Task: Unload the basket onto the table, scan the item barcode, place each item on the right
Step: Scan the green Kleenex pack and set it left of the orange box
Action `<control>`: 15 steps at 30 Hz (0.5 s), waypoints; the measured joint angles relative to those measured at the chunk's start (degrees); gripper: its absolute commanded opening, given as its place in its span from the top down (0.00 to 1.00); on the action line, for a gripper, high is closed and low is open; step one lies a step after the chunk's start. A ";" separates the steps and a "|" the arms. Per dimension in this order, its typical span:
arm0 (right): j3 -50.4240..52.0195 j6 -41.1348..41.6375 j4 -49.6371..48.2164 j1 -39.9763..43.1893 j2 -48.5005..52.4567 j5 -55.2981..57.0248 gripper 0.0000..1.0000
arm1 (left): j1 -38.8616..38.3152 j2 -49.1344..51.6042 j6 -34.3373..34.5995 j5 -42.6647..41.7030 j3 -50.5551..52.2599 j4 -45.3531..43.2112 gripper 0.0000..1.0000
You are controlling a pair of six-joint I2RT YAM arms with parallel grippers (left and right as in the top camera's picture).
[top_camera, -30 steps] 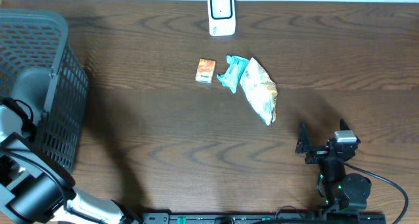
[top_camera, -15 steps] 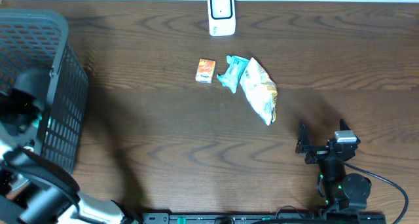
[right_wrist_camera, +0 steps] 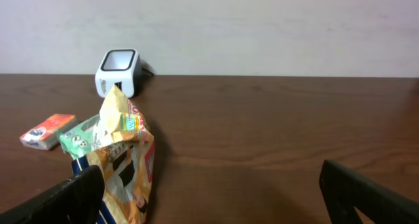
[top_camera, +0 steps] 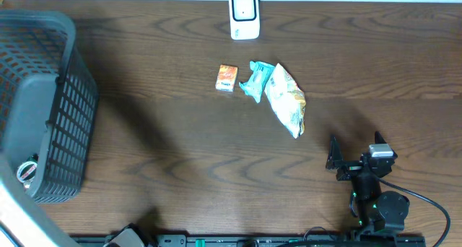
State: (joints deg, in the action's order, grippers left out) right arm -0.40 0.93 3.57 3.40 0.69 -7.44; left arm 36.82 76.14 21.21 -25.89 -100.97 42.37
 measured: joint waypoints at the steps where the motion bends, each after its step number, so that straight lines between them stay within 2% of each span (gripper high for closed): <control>1: 0.00 0.00 -0.02 0.00 0.00 -0.02 0.01 | -2.34 -0.11 0.00 -1.57 0.00 -0.44 0.93; 4: 0.00 0.00 -0.02 0.00 0.00 0.00 0.01 | -12.24 0.59 -0.46 -5.33 0.00 -0.98 0.93; 9: 0.00 0.00 0.00 0.00 0.00 0.02 0.01 | -27.15 4.37 -6.05 -6.54 0.00 -1.16 0.93; 15: 0.00 0.00 -0.02 0.00 0.00 0.00 0.01 | -39.65 13.53 -9.46 2.32 0.00 -1.29 0.93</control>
State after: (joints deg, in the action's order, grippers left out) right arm -0.40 0.93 3.55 3.40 0.69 -7.44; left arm -2.83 89.67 11.75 -23.57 -100.97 41.08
